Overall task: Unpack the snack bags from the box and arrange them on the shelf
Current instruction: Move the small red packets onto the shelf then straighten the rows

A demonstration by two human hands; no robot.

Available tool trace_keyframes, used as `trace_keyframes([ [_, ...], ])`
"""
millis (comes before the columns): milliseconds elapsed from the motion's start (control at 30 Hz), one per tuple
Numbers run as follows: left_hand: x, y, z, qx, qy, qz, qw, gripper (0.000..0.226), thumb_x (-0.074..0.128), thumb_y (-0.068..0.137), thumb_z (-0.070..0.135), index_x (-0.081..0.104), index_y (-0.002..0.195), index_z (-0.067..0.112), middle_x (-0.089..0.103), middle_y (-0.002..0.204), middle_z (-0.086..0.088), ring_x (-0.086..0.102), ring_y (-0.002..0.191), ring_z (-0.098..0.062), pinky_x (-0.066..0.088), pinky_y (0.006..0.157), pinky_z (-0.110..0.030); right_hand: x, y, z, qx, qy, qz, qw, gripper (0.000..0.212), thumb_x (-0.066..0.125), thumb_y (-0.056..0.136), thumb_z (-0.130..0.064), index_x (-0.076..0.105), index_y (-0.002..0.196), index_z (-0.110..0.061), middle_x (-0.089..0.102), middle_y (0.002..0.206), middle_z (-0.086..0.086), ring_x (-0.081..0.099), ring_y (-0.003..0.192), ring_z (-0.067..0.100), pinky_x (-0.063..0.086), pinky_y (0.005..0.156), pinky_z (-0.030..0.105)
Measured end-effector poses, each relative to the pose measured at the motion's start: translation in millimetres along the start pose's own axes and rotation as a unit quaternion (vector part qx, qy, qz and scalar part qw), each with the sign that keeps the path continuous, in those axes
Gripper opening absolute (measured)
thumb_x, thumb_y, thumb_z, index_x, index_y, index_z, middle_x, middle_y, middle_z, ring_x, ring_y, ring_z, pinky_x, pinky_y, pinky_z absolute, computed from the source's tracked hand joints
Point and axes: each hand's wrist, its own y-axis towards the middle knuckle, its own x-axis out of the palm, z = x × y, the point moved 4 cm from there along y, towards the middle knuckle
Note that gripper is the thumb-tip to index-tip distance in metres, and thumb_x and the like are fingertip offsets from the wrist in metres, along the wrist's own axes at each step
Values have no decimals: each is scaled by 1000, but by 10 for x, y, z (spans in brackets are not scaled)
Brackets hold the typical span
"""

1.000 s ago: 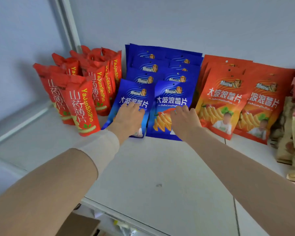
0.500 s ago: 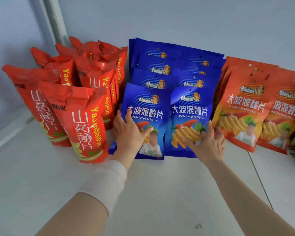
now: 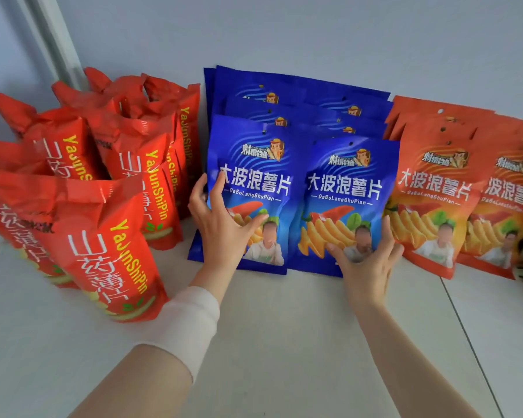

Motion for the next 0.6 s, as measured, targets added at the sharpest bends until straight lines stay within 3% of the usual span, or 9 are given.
trace_keyframes([
  [133,101,95,-9,18,-15,-5,1000,88,70,61,51,44,134,10,33,138,-19,29,129,-23,28,110,-32,60,121,10,-35,11,7,999,98,83,65,-13,25,145,-17,26,119,-2,33,113,10,29,97,23],
  [233,137,59,-54,50,18,-9,999,80,67,68,51,48,131,7,33,139,-21,28,129,-23,23,111,-23,96,154,83,-75,-32,-13,997,94,83,66,-14,29,143,-11,33,120,10,36,115,16,29,98,22],
  [367,178,-37,-112,78,84,-3,993,71,60,77,54,48,130,8,27,142,-17,29,127,-27,33,108,-42,136,86,122,-87,-68,-5,994,87,80,70,-20,33,141,-3,36,129,23,37,124,34,28,104,31],
  [467,210,-79,-111,95,151,2,984,69,52,83,57,45,132,9,20,143,-11,29,130,-29,33,107,-45,156,32,97,-89,-107,15,990,83,75,74,-30,34,140,-1,33,137,26,33,128,39,26,107,41],
  [600,234,-122,-122,94,201,-3,975,66,37,90,60,38,134,12,23,145,-19,27,135,-33,31,108,-47,156,-11,27,-89,-140,17,986,81,63,75,-40,34,140,-3,29,143,25,29,132,41,23,108,48],
])
